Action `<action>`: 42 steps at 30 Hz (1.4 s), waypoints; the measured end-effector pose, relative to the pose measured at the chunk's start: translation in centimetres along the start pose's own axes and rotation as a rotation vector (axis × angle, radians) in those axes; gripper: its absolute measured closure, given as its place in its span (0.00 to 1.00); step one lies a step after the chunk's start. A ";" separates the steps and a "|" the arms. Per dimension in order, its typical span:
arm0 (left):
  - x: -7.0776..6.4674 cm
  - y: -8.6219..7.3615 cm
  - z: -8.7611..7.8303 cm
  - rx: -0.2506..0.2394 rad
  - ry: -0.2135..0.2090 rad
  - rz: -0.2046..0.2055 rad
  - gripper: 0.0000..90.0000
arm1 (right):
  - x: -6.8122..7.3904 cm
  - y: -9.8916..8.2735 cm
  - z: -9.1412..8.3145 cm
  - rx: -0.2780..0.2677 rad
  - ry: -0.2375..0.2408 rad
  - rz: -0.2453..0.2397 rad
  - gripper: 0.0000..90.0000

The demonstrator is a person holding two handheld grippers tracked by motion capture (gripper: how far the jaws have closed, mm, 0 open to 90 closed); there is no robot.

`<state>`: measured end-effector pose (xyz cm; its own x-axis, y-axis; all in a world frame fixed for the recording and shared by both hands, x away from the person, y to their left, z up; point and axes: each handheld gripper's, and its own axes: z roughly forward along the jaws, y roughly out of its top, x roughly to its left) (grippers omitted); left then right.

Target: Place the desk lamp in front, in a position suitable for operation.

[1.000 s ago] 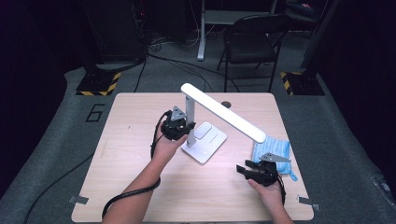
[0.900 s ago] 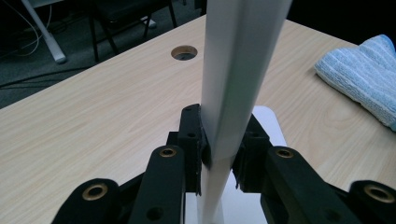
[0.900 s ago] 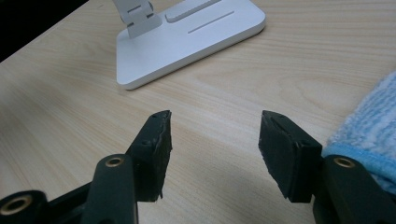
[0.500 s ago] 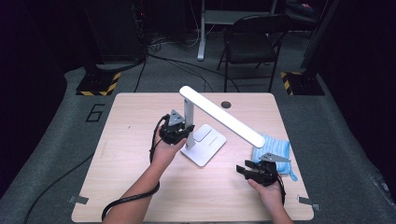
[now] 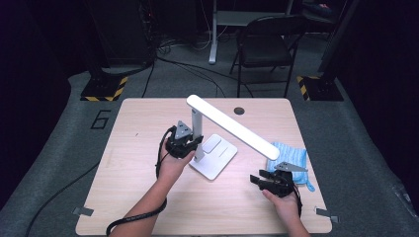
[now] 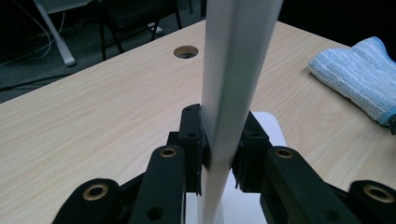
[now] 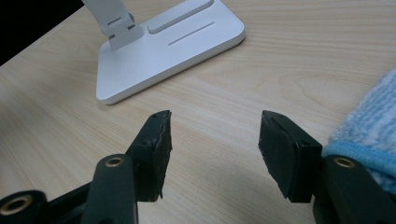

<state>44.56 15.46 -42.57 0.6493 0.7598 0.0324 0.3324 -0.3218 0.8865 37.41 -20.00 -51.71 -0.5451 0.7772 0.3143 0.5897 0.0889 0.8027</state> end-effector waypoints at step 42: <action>-2.6 -2.5 -4.0 -0.030 -0.164 0.001 0.76 | 1.1 -0.2 0.6 0.021 0.023 -0.014 0.48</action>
<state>39.29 16.52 -42.99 0.7532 0.6565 -0.0406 0.3131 -0.3036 0.8999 37.06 -18.79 -51.89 -0.5666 0.7614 0.3151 0.5942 0.1126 0.7964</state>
